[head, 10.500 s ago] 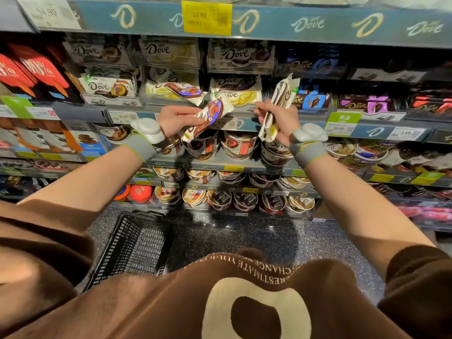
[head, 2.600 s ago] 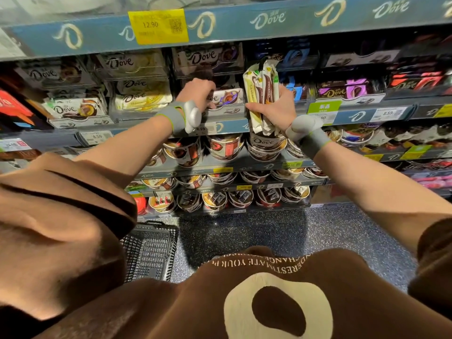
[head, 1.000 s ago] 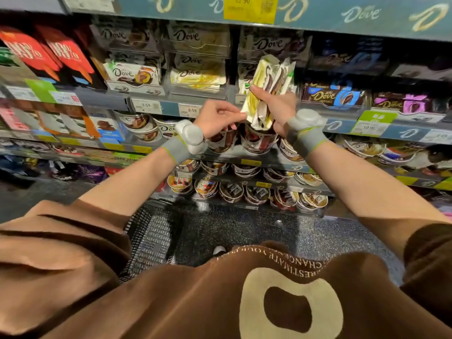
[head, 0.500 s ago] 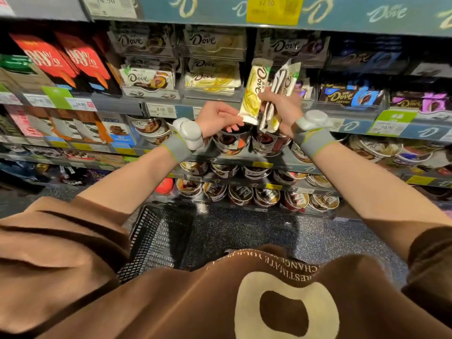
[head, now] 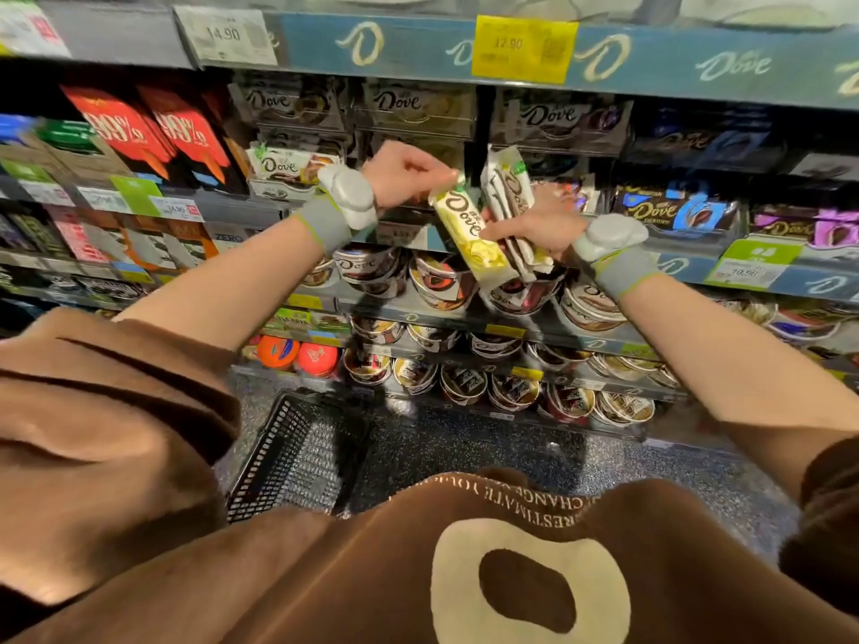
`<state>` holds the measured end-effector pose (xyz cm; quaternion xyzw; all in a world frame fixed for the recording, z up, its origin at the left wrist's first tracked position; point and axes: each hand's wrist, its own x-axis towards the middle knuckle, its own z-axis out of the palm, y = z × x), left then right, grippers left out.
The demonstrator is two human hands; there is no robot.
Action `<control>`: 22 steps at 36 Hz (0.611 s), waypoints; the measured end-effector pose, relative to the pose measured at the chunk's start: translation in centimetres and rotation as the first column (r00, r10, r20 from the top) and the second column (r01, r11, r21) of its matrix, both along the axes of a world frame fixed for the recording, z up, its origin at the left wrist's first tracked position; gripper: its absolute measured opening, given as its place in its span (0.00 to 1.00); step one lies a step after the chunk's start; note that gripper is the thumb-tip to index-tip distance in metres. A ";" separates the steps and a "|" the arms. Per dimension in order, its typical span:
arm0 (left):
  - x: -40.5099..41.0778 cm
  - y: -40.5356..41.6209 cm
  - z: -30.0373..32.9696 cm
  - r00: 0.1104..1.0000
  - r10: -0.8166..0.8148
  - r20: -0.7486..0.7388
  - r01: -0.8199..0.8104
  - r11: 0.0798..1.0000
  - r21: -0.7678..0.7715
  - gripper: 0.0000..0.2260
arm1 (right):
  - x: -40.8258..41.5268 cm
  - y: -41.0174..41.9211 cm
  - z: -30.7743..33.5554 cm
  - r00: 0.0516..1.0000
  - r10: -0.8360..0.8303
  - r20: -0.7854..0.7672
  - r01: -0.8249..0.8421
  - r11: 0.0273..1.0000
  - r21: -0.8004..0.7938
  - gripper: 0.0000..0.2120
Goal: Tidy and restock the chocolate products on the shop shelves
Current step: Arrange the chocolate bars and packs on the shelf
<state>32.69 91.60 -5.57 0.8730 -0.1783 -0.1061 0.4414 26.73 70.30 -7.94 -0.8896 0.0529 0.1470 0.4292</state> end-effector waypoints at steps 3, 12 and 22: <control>0.3 -0.1 -0.2 0.999 0.014 -0.047 -0.011 0.998 0.060 0.13 | -0.7 0.5 1.3 0.999 0.040 0.002 -0.040 0.997 0.063 0.26; 0.2 0.5 -1.3 0.956 0.292 -0.030 -0.293 0.942 -0.164 0.09 | -0.7 -0.5 -0.1 0.996 -0.050 0.077 0.029 0.967 0.255 0.09; 1.3 2.9 -2.5 0.882 0.463 -0.085 -0.463 0.818 -0.343 0.11 | -0.2 1.8 0.7 0.945 -0.275 0.179 0.246 0.954 0.170 0.16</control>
